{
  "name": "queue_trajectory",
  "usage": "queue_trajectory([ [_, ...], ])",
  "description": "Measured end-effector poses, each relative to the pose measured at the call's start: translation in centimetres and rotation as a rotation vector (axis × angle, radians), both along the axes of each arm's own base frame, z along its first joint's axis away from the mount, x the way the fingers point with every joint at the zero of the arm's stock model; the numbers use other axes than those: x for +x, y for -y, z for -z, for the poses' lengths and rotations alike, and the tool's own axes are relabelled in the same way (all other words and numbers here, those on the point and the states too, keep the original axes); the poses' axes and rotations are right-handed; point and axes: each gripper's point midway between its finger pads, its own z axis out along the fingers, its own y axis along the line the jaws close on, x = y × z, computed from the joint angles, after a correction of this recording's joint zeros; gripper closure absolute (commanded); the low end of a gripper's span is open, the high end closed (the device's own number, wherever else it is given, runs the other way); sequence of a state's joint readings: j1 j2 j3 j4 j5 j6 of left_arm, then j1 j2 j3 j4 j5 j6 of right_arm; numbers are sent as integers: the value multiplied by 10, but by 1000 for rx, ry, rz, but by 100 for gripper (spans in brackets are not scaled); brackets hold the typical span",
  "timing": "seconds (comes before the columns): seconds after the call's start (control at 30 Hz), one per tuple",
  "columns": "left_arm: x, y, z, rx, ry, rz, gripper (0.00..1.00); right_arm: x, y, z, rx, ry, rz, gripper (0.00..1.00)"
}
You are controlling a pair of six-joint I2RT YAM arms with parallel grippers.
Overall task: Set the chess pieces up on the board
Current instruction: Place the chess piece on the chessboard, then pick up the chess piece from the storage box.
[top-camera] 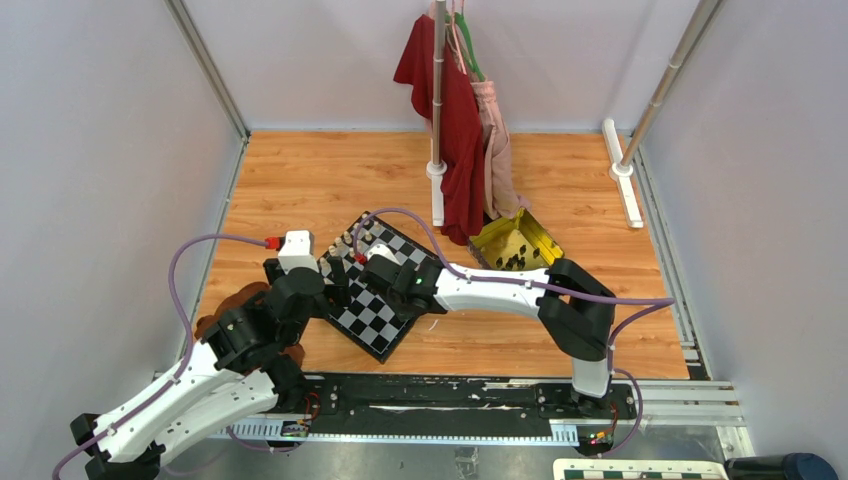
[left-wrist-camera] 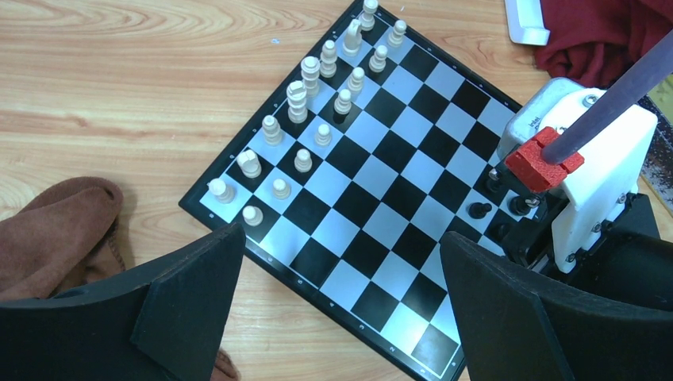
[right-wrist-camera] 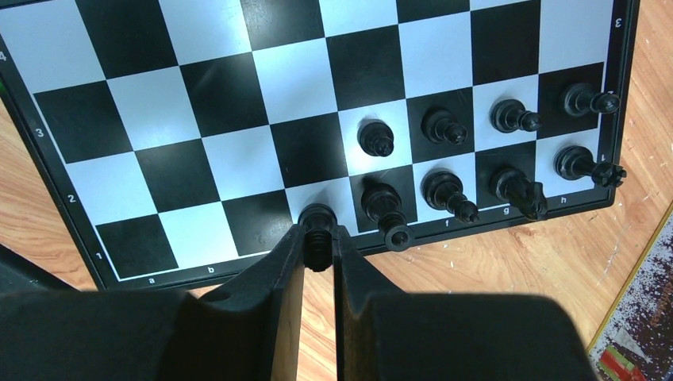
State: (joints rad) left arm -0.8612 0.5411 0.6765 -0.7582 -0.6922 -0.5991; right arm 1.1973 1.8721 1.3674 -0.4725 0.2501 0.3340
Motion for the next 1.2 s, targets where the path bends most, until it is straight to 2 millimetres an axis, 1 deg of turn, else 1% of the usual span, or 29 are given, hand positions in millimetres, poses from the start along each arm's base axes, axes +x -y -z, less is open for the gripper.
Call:
queue_trajectory([
  [0.13, 0, 1, 0, 1, -1, 4, 0, 2, 0, 1, 7, 2, 6, 97],
  [0.23, 0, 2, 1, 3, -2, 7, 0, 3, -1, 2, 16, 2, 7, 94],
  [0.33, 0, 2, 1, 6, -5, 7, 0, 4, -2, 2, 23, 2, 7, 83],
  [0.37, 0, 2, 2, 8, -7, 7, 0, 4, -2, 2, 25, 2, 7, 78],
  [0.4, 0, 2, 2, 10, -9, 8, 0, 4, -1, 2, 27, 0, 6, 74],
  [0.53, 0, 4, 3, 10, -11, 12, 0, 3, 1, 5, 24, -6, 7, 68],
  [0.7, -1, 5, 3, 10, -11, 17, 0, -1, 9, 12, -6, -19, 5, 64],
  [0.93, -1, 5, 3, 8, -12, 16, 0, -1, 10, 11, -7, -17, 0, 61],
  [1.03, -1, 5, 3, 8, -12, 16, 0, -1, 10, 6, -1, -12, -4, 61],
  [1.2, 0, 6, 5, 17, -19, 16, 0, -2, 11, -10, 27, -3, -10, 60],
])
